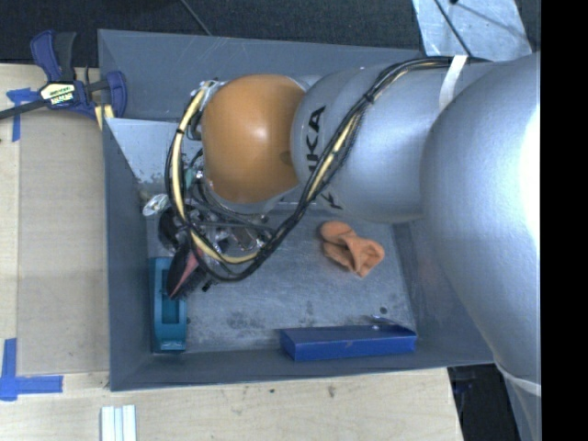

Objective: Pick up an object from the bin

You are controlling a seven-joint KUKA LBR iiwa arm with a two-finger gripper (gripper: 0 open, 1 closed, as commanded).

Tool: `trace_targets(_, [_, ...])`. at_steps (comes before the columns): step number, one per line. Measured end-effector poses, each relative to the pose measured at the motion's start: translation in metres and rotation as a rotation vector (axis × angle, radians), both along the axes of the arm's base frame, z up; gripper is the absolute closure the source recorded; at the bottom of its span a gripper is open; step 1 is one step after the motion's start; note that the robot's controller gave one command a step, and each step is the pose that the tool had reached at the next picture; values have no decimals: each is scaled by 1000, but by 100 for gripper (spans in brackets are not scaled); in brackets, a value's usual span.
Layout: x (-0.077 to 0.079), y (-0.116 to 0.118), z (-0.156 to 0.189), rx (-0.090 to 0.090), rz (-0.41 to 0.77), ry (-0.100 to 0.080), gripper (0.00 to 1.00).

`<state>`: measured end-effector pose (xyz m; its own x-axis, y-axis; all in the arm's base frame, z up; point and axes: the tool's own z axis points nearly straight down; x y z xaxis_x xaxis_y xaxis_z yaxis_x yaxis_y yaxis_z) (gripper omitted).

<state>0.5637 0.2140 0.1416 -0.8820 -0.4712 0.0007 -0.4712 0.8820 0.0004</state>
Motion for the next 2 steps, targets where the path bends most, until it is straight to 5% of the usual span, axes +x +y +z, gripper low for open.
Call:
trace_targets(1, [-12, -6, 32, -1, 39, 4, 100])
trace_targets(2, [0, 5, 84, 0, 63, -2, 100])
